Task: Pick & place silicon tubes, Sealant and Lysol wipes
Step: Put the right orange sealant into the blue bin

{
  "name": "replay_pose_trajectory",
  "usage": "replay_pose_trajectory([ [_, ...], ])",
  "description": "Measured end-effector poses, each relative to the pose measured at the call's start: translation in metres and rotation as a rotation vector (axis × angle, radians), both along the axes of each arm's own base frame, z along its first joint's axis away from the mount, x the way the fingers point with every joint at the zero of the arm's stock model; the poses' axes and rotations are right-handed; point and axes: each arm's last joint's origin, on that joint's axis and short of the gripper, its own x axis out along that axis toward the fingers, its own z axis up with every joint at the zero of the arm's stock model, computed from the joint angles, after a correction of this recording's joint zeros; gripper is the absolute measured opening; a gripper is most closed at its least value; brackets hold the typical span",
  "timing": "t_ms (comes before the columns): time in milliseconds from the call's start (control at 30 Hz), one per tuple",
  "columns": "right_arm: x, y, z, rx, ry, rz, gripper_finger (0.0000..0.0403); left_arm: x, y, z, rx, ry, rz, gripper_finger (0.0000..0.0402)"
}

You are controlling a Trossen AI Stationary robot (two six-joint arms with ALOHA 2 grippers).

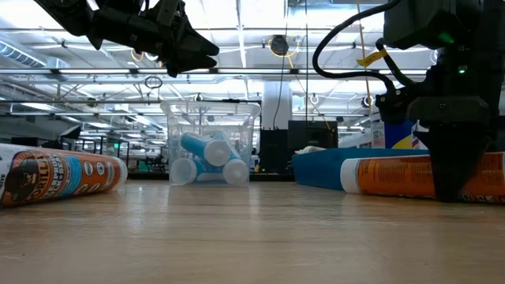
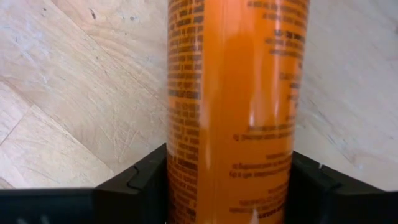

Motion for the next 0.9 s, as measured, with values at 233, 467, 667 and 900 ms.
replay_pose_trajectory([
  [233, 0.0007, 0.0003, 0.0001, 0.001, -0.005, 0.025, 0.0205, 0.0, 0.0, 0.0, 0.0, 0.0, 0.0, 0.0219],
  [467, 0.0011, 0.0005, 0.0002, 0.002, -0.008, 0.03, 0.02, 0.0, 0.0, 0.0, 0.0, 0.0, 0.0, 0.0219],
  [667, 0.0011, 0.0005, 0.0002, 0.002, -0.009, 0.031, 0.02, 0.0, 0.0, 0.0001, 0.0, -0.001, 0.0, 0.0218],
  [900, 0.0012, 0.0005, 0.0002, 0.002, -0.01, 0.034, 0.02, 0.0, 0.0001, 0.0, 0.0, 0.0, 0.001, 0.0218],
])
